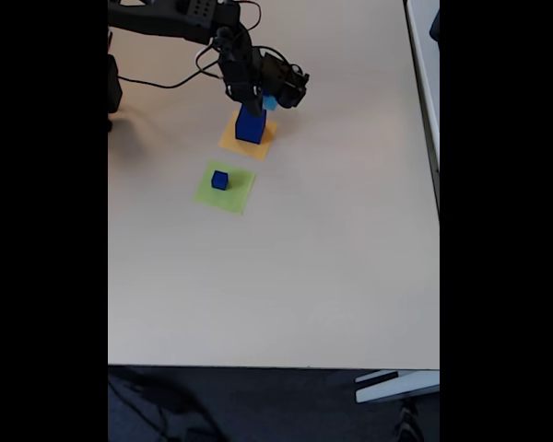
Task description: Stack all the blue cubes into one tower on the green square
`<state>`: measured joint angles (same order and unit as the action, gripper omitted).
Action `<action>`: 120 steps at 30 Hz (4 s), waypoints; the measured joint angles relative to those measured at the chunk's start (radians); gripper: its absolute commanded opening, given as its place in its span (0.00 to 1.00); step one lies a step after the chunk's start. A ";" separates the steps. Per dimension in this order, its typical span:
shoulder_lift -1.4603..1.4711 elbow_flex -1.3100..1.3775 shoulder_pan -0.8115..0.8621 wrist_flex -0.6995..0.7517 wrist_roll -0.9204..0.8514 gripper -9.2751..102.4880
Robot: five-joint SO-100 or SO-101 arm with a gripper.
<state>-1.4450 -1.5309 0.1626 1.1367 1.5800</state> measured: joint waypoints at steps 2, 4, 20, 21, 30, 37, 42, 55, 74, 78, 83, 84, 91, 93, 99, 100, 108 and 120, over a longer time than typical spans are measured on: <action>0.000 0.000 0.000 0.000 -0.005 0.08; 0.000 0.000 0.000 0.000 -0.008 0.08; 0.000 0.000 -0.002 0.046 -0.005 0.08; 0.000 0.000 -0.002 0.052 -0.005 0.08; 0.020 0.000 -0.015 0.060 -0.008 0.08; 0.023 0.000 -0.015 0.060 -0.014 0.08; 0.023 0.000 -0.015 0.060 -0.021 0.10; 0.026 0.000 -0.015 0.060 -0.021 0.12; 0.026 0.000 -0.015 0.060 -0.021 0.17; 0.026 0.000 -0.015 0.060 -0.038 0.19; 0.025 0.002 -0.015 0.060 -0.075 0.20; 0.025 0.008 -0.015 0.060 -0.086 0.20; -0.014 0.179 -0.015 0.124 -0.147 0.20; -0.028 0.233 -0.015 0.146 -0.158 0.20; -0.055 0.272 0.055 0.163 -0.207 0.27; -0.055 0.272 0.072 0.163 -0.215 0.29; -0.101 0.029 0.218 0.098 -0.276 0.33; -0.146 -0.176 0.321 -0.006 -0.307 0.33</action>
<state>-1.5907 -1.7073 0.4832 1.1305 1.2732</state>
